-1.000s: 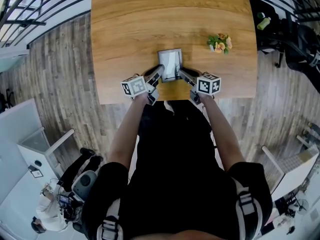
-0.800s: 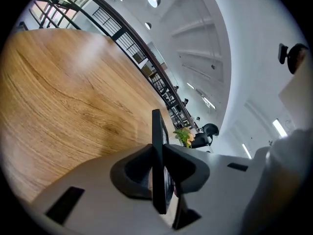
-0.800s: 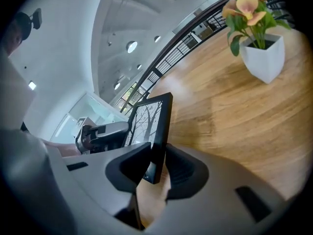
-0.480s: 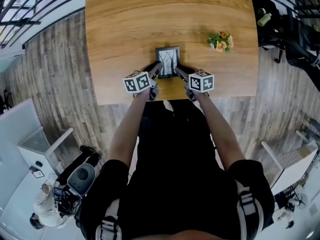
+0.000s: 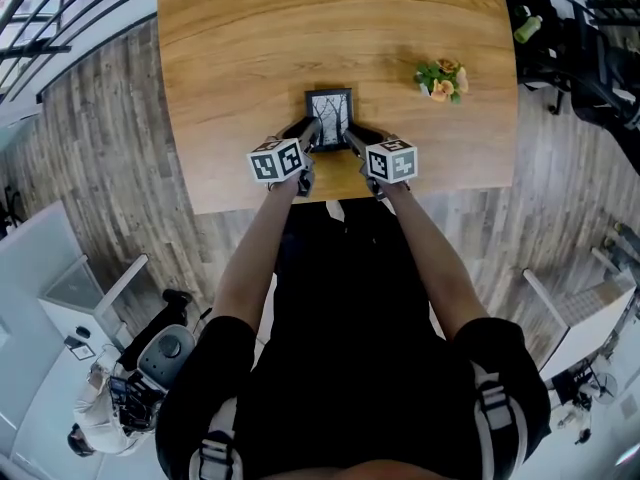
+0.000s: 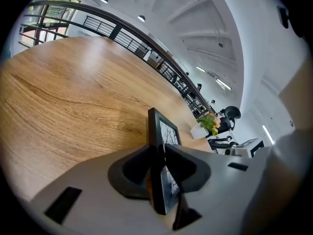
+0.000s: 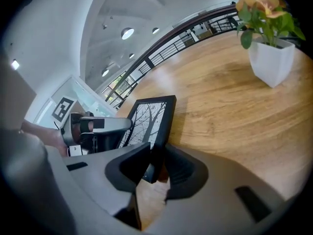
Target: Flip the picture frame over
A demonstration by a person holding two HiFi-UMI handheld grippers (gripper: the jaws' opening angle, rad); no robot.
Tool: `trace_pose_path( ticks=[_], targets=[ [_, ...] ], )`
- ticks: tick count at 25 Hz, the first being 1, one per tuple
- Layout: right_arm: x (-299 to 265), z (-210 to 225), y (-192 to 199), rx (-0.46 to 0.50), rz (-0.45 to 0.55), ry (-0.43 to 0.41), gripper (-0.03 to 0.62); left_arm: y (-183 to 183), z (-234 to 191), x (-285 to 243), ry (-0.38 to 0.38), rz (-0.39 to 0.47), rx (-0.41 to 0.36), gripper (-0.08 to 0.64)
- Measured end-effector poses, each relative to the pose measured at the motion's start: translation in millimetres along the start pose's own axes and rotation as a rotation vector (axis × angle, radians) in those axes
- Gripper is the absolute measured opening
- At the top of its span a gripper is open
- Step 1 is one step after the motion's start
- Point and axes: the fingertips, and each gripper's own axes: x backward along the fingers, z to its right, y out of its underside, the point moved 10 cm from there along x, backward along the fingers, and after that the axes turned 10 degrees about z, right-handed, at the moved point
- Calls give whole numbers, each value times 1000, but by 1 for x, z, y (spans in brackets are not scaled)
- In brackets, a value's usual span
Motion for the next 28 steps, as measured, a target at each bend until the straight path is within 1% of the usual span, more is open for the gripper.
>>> trace_pose_path(
  ticks=[3,6,8,11,15,17,21,24,28],
  targets=[
    [-5,-2,2,48,-17,16,104,2,-4,-2,-34,-23,-19,104],
    [-6,-4,0,74,-20,19,104,3,-5,-2,-71,-31,-36,110],
    [-6,-5,-1,89,-22,24,104,2,-5,-3,-85,-33,-65,115],
    [-7,-8,-1,105,-19,31,106,1,-5,-4,-110,-43,-131,126],
    [-6,-7,0,108,0,45,106,1,-3,-6,-116,-35,-144,129],
    [-7,-8,0,119,0,49,107,2,-3,-6,-119,-37,-164,130],
    [-7,-12,1,143,-9,76,107,4,1,-5,-134,-52,-261,130],
    [-8,-14,0,153,-9,92,107,4,3,-6,-146,-53,-292,130],
    [-9,-16,0,165,-7,103,109,6,7,-8,-163,-57,-386,135]
  ],
)
